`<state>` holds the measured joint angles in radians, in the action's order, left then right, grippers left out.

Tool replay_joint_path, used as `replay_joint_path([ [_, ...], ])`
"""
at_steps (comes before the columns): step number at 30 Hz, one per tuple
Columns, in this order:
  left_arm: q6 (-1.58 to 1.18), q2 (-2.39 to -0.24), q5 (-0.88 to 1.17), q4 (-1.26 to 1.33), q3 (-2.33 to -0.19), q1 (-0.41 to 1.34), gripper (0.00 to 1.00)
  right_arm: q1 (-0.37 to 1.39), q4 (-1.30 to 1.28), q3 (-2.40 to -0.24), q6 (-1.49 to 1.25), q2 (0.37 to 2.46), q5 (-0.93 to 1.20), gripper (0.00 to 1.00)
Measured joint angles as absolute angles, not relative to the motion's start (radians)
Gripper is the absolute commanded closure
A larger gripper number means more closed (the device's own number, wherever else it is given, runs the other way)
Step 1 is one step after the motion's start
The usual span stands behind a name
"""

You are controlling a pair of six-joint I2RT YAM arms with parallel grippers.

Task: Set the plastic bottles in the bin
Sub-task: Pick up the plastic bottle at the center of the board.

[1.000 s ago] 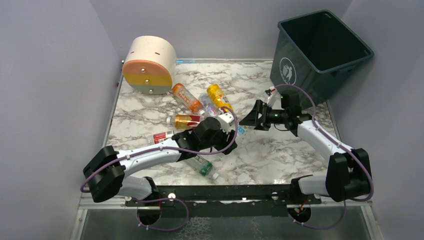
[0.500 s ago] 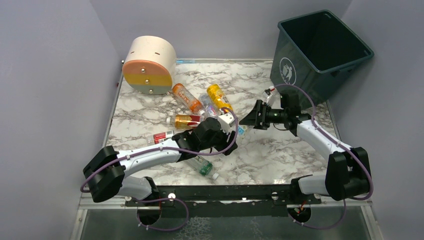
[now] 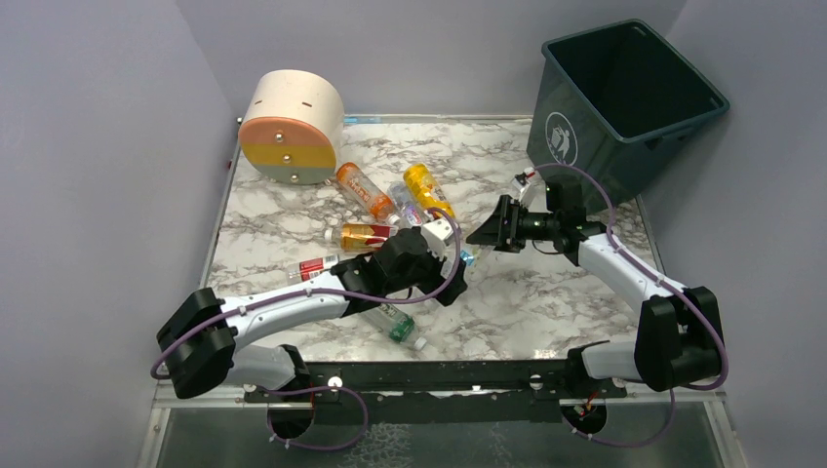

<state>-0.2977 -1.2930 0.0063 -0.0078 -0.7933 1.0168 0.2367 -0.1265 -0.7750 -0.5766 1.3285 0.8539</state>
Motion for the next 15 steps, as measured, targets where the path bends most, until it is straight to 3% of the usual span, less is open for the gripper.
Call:
replay_joint_path([
  [15,-0.316,-1.158,-0.045,-0.001,-0.76,1.017,0.01,0.237,-0.126,-0.775,-0.577,1.328,0.854,0.36],
])
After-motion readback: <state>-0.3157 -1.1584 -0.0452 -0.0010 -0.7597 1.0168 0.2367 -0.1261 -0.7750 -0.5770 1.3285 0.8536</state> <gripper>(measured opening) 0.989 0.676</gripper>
